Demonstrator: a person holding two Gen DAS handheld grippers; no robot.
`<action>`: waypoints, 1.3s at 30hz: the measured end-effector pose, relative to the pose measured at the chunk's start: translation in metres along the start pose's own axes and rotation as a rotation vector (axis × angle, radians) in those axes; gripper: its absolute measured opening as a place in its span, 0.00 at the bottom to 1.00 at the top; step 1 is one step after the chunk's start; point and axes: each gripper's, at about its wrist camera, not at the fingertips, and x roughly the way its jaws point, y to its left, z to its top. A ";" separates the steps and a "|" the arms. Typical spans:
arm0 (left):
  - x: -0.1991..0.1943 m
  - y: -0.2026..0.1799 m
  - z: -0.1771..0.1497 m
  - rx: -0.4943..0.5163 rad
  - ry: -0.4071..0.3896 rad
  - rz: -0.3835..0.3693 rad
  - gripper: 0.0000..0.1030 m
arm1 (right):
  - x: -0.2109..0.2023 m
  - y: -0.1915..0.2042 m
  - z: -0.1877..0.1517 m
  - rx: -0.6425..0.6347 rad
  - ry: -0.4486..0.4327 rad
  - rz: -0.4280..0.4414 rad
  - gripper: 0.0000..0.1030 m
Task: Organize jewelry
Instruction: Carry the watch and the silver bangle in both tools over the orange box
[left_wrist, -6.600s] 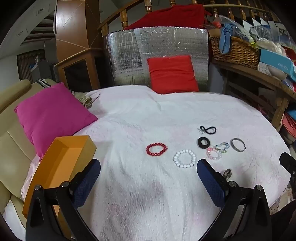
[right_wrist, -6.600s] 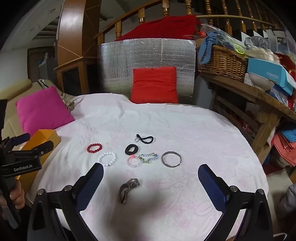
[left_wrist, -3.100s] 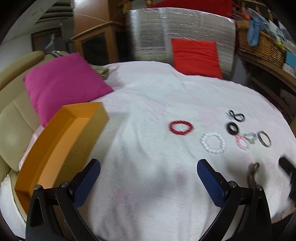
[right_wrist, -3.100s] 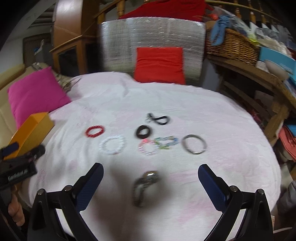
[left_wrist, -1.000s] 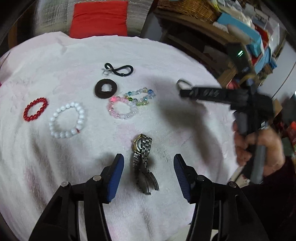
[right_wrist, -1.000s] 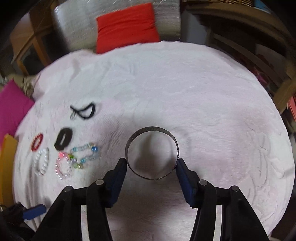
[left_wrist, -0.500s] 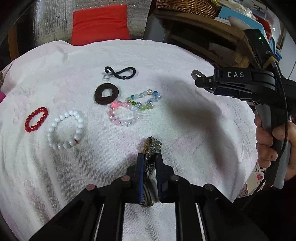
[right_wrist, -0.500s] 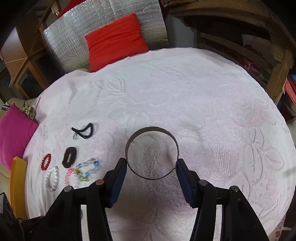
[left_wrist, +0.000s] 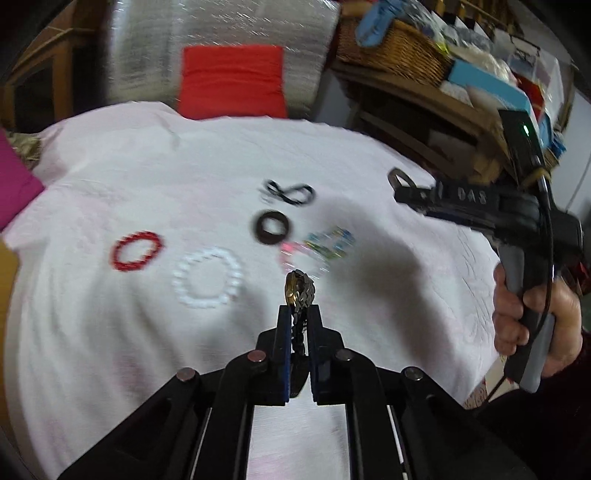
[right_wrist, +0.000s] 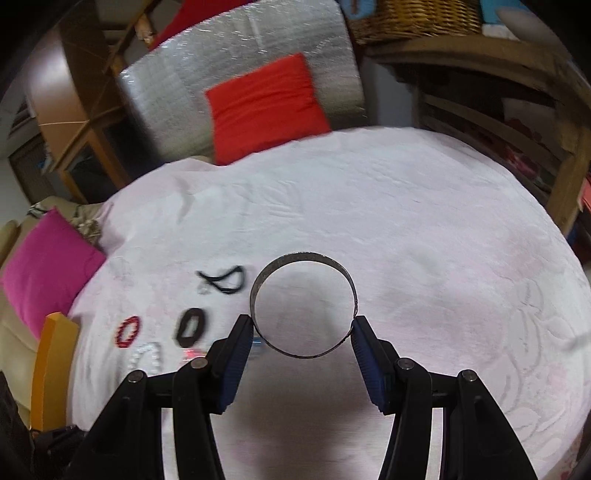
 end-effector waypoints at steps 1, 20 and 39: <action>-0.006 0.006 0.001 -0.010 -0.015 0.020 0.08 | 0.000 0.010 -0.001 -0.017 -0.004 0.018 0.56; -0.258 0.194 -0.039 -0.389 -0.349 0.584 0.08 | 0.019 0.326 -0.040 -0.361 0.144 0.600 0.56; -0.194 0.313 -0.138 -0.650 -0.024 0.684 0.08 | 0.099 0.509 -0.138 -0.616 0.403 0.516 0.58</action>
